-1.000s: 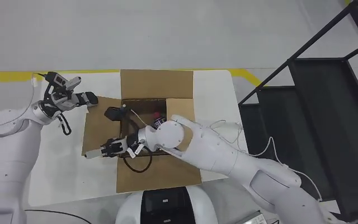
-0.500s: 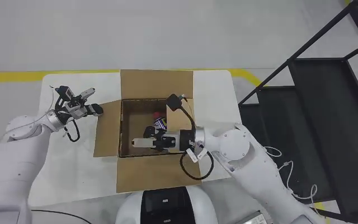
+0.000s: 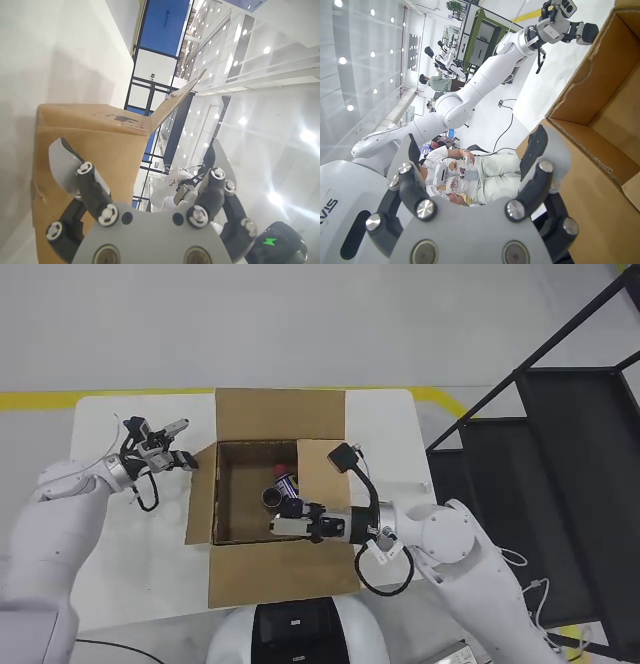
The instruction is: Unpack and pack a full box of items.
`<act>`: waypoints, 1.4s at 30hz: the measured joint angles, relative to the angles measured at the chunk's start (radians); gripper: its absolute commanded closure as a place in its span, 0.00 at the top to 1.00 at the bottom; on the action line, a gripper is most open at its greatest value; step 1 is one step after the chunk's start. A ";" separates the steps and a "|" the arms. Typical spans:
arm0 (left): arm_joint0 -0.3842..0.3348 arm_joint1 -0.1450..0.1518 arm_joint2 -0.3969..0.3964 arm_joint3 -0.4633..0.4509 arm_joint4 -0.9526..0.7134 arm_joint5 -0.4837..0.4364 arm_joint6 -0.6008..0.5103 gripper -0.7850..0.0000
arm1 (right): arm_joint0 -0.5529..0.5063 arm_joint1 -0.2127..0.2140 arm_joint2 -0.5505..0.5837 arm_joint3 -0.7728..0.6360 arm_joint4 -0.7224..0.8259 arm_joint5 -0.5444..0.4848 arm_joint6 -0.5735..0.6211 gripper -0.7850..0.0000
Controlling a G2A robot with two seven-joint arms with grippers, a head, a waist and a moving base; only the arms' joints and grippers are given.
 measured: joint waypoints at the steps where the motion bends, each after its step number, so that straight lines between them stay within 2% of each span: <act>1: -0.006 -0.005 0.006 0.008 0.001 -0.005 -0.002 1.00 | -0.006 0.002 0.005 0.001 0.002 0.000 0.000 1.00; 4: -0.025 -0.012 0.007 0.034 0.004 -0.032 -0.005 1.00 | -0.019 0.006 0.018 0.002 0.007 0.002 0.001 1.00; 7: -0.048 -0.006 -0.013 0.052 0.001 -0.073 -0.018 1.00 | -0.031 0.010 0.032 0.000 0.010 0.003 0.004 1.00; 12: -0.077 0.020 -0.071 0.021 -0.036 -0.119 -0.141 1.00 | -0.048 0.017 0.054 -0.002 0.007 0.002 0.007 1.00; 15: -0.081 0.035 -0.107 -0.050 -0.063 -0.116 -0.211 1.00 | -0.057 0.021 0.067 0.005 0.003 0.007 0.005 1.00; 20: -0.024 0.057 -0.141 -0.290 -0.084 -0.051 -0.277 1.00 | -0.081 0.028 0.096 0.025 -0.005 0.020 -0.013 1.00; 24: 0.012 0.058 -0.126 -0.453 -0.064 -0.044 -0.283 1.00 | -0.113 0.035 0.131 0.035 -0.016 0.035 -0.035 1.00; 28: 0.019 0.035 -0.048 -0.549 0.000 -0.089 -0.211 1.00 | -0.156 0.042 0.171 0.027 -0.022 0.044 -0.054 1.00; 33: 0.021 -0.008 0.082 -0.586 0.072 -0.145 -0.094 1.00 | -0.210 0.050 0.219 0.019 -0.010 0.038 -0.067 1.00; 36: 0.012 -0.037 0.157 -0.560 0.108 -0.174 -0.027 1.00 | -0.238 0.054 0.247 0.020 -0.003 0.035 -0.074 1.00; 42: -0.038 -0.101 0.287 -0.443 0.197 -0.237 0.112 1.00 | -0.274 0.061 0.283 0.007 0.003 0.030 -0.076 1.00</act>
